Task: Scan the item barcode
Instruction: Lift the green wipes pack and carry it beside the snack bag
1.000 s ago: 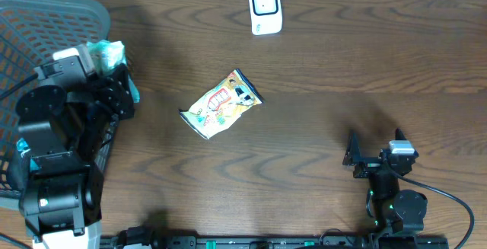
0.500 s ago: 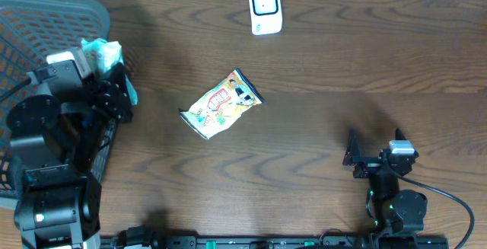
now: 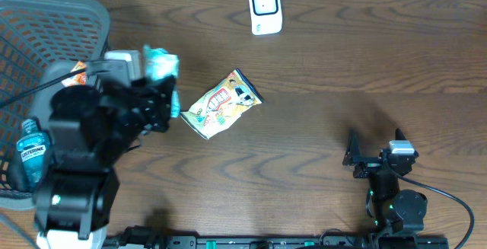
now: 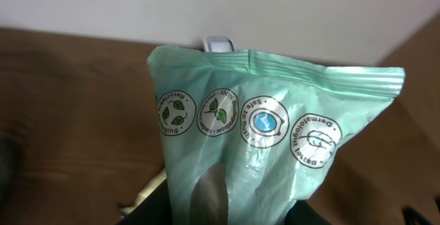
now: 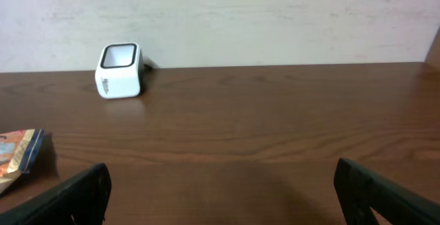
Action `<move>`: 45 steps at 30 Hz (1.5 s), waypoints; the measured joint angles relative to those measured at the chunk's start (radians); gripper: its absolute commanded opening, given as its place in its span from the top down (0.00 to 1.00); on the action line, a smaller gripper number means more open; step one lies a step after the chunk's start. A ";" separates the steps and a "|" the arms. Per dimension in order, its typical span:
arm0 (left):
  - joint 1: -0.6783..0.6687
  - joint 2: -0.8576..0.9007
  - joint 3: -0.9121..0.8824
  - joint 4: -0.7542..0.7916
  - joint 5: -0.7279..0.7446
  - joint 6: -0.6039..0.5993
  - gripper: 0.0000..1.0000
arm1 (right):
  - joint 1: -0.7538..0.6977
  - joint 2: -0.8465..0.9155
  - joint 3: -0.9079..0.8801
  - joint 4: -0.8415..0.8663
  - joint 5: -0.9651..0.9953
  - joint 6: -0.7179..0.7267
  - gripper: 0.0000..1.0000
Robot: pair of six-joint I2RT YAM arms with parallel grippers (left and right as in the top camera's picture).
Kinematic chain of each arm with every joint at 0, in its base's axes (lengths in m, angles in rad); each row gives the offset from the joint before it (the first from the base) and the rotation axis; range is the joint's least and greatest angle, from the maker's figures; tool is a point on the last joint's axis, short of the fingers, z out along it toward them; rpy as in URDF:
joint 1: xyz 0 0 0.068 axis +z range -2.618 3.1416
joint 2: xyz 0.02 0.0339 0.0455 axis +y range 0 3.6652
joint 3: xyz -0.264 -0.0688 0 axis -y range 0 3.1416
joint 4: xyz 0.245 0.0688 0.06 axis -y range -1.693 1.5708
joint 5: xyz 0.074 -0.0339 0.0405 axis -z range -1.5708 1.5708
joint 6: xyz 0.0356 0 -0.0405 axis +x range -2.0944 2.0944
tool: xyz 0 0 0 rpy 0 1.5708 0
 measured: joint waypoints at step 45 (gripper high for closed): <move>-0.599 1.060 0.040 0.339 -0.219 0.003 0.03 | 0.000 0.000 0.000 0.000 0.000 0.000 0.01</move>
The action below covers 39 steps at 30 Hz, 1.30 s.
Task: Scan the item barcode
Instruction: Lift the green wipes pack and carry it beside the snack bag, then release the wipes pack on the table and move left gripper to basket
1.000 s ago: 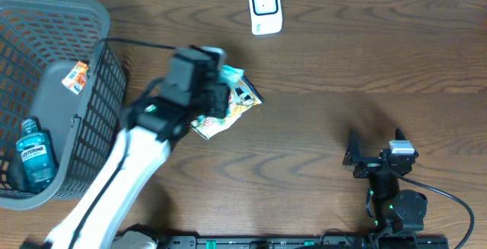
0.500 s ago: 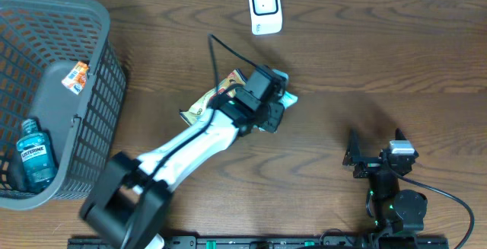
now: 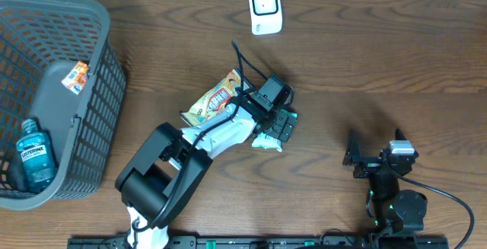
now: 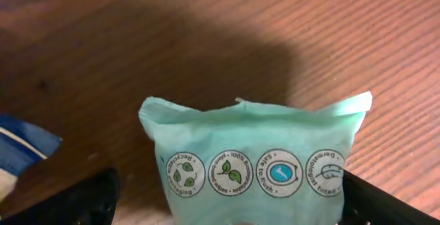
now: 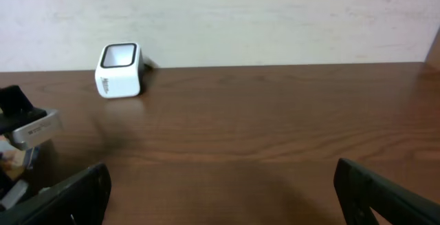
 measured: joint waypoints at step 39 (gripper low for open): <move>0.405 -1.181 -0.008 -0.140 -0.552 0.177 0.02 | 0.000 0.000 0.000 0.000 0.000 0.000 0.01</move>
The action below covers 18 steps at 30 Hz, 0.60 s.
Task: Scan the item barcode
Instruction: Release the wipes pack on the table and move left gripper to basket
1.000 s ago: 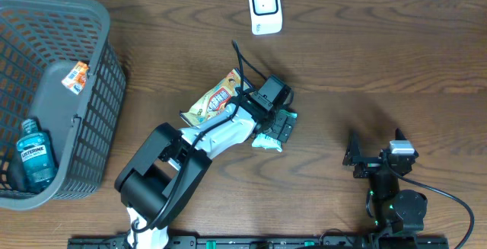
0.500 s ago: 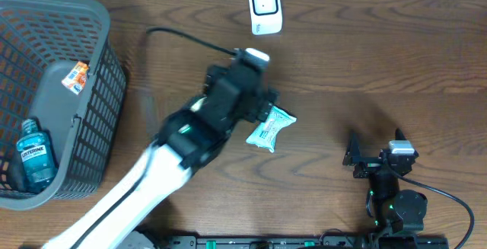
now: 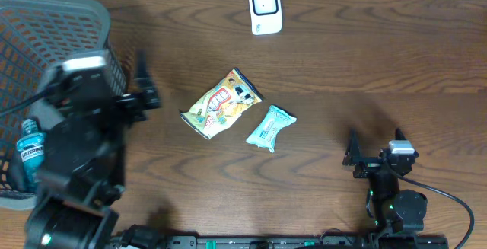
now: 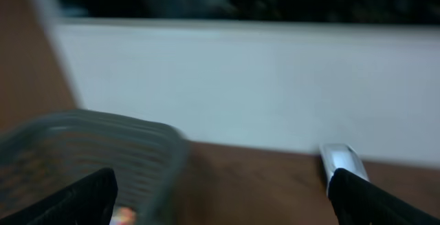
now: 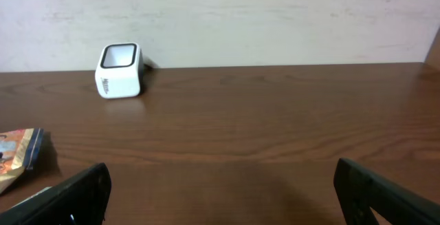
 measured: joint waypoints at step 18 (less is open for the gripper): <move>0.384 0.016 0.059 0.061 -0.018 -0.022 0.02 | 0.000 0.000 0.000 0.000 0.000 0.000 0.01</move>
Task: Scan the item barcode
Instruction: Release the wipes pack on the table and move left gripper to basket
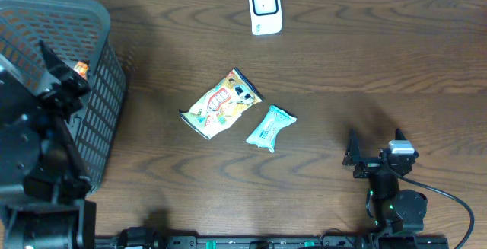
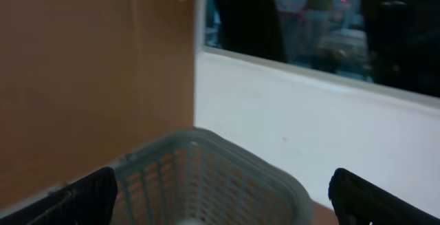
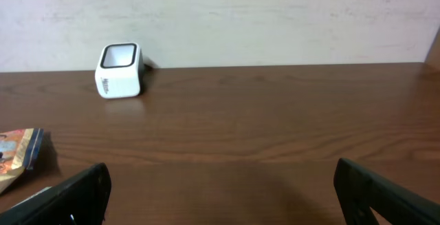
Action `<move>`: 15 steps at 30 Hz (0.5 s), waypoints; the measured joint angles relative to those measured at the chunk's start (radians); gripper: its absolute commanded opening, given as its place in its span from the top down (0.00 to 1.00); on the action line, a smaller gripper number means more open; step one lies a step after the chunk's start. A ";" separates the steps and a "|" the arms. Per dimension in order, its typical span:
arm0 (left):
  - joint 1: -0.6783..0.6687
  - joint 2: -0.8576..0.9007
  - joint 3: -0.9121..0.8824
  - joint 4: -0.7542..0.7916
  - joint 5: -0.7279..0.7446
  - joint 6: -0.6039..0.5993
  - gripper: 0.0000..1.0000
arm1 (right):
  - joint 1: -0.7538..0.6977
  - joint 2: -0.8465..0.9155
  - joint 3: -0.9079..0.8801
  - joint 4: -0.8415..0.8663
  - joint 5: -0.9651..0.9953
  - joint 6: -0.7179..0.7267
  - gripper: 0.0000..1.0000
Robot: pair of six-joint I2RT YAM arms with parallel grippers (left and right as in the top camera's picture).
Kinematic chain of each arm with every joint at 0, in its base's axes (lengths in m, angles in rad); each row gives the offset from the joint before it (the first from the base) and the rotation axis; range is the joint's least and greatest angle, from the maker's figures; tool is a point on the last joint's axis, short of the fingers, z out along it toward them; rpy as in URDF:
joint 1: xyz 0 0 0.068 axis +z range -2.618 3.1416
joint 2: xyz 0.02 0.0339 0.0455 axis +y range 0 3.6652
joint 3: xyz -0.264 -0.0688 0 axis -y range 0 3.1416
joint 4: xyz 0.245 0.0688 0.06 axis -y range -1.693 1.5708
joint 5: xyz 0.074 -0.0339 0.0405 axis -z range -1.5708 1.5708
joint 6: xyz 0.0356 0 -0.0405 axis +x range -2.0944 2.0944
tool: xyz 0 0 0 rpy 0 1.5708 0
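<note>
A mint green pouch [image 1: 269, 127] lies flat mid-table, just right of a yellow snack bag [image 1: 224, 103]. The white barcode scanner [image 1: 265, 8] stands at the far edge and also shows in the right wrist view [image 3: 120, 70]. My left gripper [image 1: 61, 70] hovers high over the grey basket [image 1: 103, 20], open and empty [image 2: 220, 208]; the basket's rim [image 2: 227, 157] lies below it. My right gripper [image 1: 354, 156] rests open near the front right, holding nothing [image 3: 223, 197].
An orange packet [image 1: 80, 68] shows inside the basket beside my left arm. The snack bag's corner [image 3: 17, 157] reaches into the right wrist view at the left. A wall runs behind the table's far edge.
My left arm has moved further left and now stands over the basket instead of by its right side. The pouch, the snack bag and the right arm have not moved.
My left gripper first held the mint pouch up beside the basket. Then it was at mid-table with the pouch down next to the snack bag. After that the pouch lay free there and the gripper was back by the basket, now above it.
</note>
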 measured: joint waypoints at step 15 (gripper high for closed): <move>0.326 0.408 0.373 -0.443 0.131 -0.135 0.02 | 0.000 0.000 0.000 0.000 0.000 0.000 0.01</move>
